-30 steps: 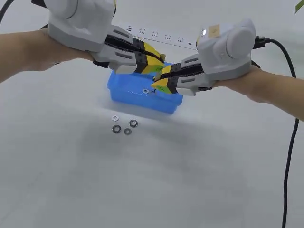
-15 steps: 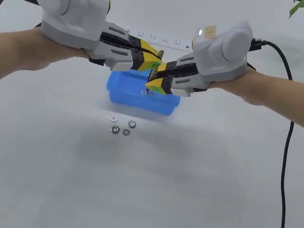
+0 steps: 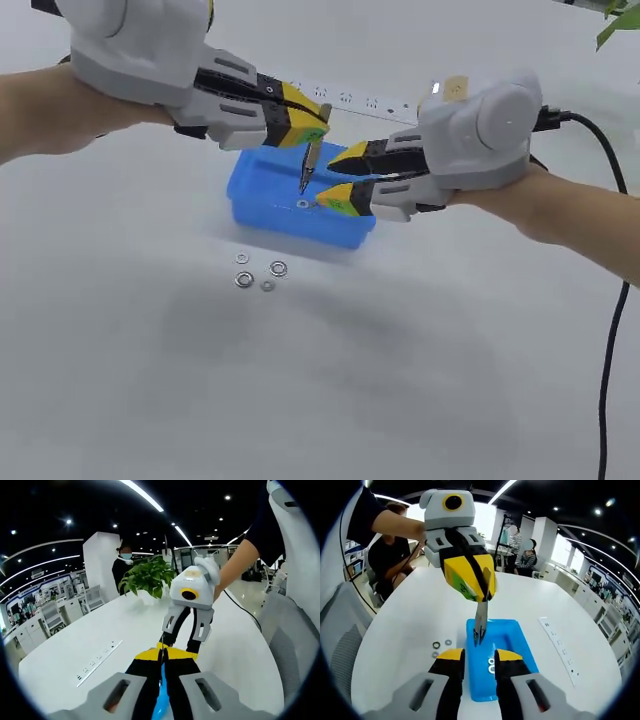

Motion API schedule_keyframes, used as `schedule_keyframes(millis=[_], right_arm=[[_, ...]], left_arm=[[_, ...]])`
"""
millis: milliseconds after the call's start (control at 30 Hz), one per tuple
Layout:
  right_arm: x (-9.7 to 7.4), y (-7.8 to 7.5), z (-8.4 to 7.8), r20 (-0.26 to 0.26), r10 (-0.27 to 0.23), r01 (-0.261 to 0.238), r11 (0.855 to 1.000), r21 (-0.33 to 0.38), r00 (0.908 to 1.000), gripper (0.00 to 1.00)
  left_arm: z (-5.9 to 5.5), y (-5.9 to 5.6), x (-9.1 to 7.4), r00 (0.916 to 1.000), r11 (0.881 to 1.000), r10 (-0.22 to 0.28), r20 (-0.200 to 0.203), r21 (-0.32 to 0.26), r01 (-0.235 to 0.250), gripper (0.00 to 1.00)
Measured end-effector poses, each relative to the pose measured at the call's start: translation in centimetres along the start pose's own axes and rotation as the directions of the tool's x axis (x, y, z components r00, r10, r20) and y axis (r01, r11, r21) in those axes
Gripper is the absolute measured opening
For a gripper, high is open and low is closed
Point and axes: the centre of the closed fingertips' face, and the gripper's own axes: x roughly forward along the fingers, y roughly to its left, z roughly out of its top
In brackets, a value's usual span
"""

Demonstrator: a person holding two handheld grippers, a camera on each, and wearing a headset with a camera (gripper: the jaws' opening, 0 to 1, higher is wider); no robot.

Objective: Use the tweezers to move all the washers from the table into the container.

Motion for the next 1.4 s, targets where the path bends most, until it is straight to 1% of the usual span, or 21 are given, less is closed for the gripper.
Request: schedule_keyframes(millis=[133, 300, 333, 400, 433, 500, 533, 567, 633, 700, 867, 900, 933, 967, 1000, 1033, 1100, 1133, 1200, 1300, 1400], right_arm=[[-1.3, -0.5, -0.6, 0.013, -0.060, 0.059, 0.997, 0.042, 0.9981, 0.28], [-2.9, -0.4, -2.0, 0.009, -0.107, 0.106, 0.992, 0.074, 0.9942, 0.32], [-3.2, -0.4, -2.2, 0.008, -0.116, 0.115, 0.990, 0.081, 0.9932, 0.32], [-3.8, -0.1, -2.8, 0.009, -0.139, 0.138, 0.987, 0.079, 0.9903, 0.32], [-4.2, 0.1, -3.2, 0.009, -0.150, 0.149, 0.986, 0.073, 0.9886, 0.33], [-4.6, 0.8, -3.7, 0.007, -0.157, 0.156, 0.985, 0.073, 0.9876, 0.33], [-4.8, 1.1, -4.0, 0.004, -0.161, 0.160, 0.984, 0.077, 0.9870, 0.34], [-4.9, 1.4, -4.2, 0.006, -0.165, 0.164, 0.983, 0.082, 0.9863, 0.35], [-5.2, 2.3, -4.7, 0.005, -0.172, 0.170, 0.981, 0.094, 0.9851, 0.36], [-5.6, 2.8, -5.0, 0.011, -0.197, 0.196, 0.979, 0.060, 0.9804, 0.36], [-5.9, 4.2, -5.7, 0.007, -0.200, 0.199, 0.977, 0.083, 0.9798, 0.37], [-5.9, 4.5, -6.1, -0.001, -0.197, 0.197, 0.977, 0.081, 0.9804, 0.38], [-6.0, 4.7, -6.4, -0.005, -0.194, 0.194, 0.977, 0.085, 0.9810, 0.40], [-6.1, 5.0, -6.6, -0.003, -0.193, 0.193, 0.976, 0.099, 0.9811, 0.41], [-6.2, 5.0, -6.3, 0.025, -0.204, 0.199, 0.971, 0.129, 0.9786, 0.42], [-6.4, 5.0, -5.9, 0.059, -0.227, 0.213, 0.960, 0.180, 0.9721, 0.43], [-6.6, 5.0, -5.7, 0.077, -0.253, 0.231, 0.948, 0.220, 0.9643, 0.48], [-6.6, 5.1, -5.8, 0.077, -0.260, 0.238, 0.945, 0.224, 0.9624, 0.51], [-6.5, 5.5, -6.0, 0.073, -0.257, 0.236, 0.947, 0.220, 0.9636, 0.55], [-6.1, 6.5, -6.5, 0.063, -0.241, 0.223, 0.952, 0.210, 0.9685, 0.59], [-5.7, 7.3, -6.9, 0.052, -0.237, 0.221, 0.951, 0.217, 0.9700, 0.64]], left_arm=[[0.3, -0.4, -0.3, 1.0000, 1.000, -0.001, 0.007, 0.010, 0.001, 0.05], [0.2, -1.2, -0.6, 0.9998, 0.998, -0.021, -0.001, 0.054, 0.021, 0.05], [0.2, -1.3, -0.6, 0.9997, 0.999, -0.024, -0.002, 0.048, 0.024, 0.05], [0.4, -1.6, -0.8, 0.9994, 0.999, -0.028, 0.019, 0.028, 0.028, 0.05], [0.4, -1.7, -0.9, 0.9993, 0.999, -0.029, 0.021, 0.025, 0.029, 0.05], [0.8, -2.0, -1.1, 0.9986, 1.000, -0.031, 0.043, 0.006, 0.031, 0.05], [1.0, -2.3, -1.3, 0.9976, 1.000, -0.030, 0.062, 0.003, 0.029, 0.05], [1.1, -2.5, -1.5, 0.9969, 0.999, -0.033, 0.071, 0.005, 0.033, 0.05], [1.0, -2.9, -1.6, 0.9968, 0.999, -0.032, 0.073, -0.002, 0.032, 0.05], [0.7, -3.5, -1.7, 0.9967, 0.999, -0.037, 0.072, 0.001, 0.037, 0.05], [-0.7, -4.9, -1.7, 0.9971, 0.998, -0.056, 0.052, -0.007, 0.057, 0.05], [-0.8, -5.6, -1.8, 0.9951, 0.997, -0.071, 0.069, -0.018, 0.073, 0.05], [-0.8, -5.8, -1.8, 0.9939, 0.997, -0.072, 0.084, -0.030, 0.075, 0.05], [-0.9, -5.9, -1.9, 0.9940, 0.997, -0.064, 0.089, -0.038, 0.067, 0.05], [-1.3, -6.2, -1.9, 0.9945, 0.997, -0.059, 0.087, -0.038, 0.063, 0.05], [-1.5, -6.3, -1.9, 0.9949, 0.997, -0.059, 0.082, -0.037, 0.062, 0.05], [-2.3, -6.5, -2.1, 0.9959, 0.998, -0.047, 0.078, -0.047, 0.051, 0.05], [-2.5, -6.5, -2.2, 0.9960, 0.997, -0.044, 0.078, -0.054, 0.049, 0.05], [-3.1, -6.7, -2.5, 0.9968, 0.997, -0.037, 0.071, -0.059, 0.042, 0.05], [-4.1, -6.9, -2.9, 0.9980, 0.997, -0.034, 0.053, -0.068, 0.037, 0.05], [-4.5, -6.9, -3.1, 0.9978, 0.996, -0.028, 0.060, -0.082, 0.033, 0.05]])
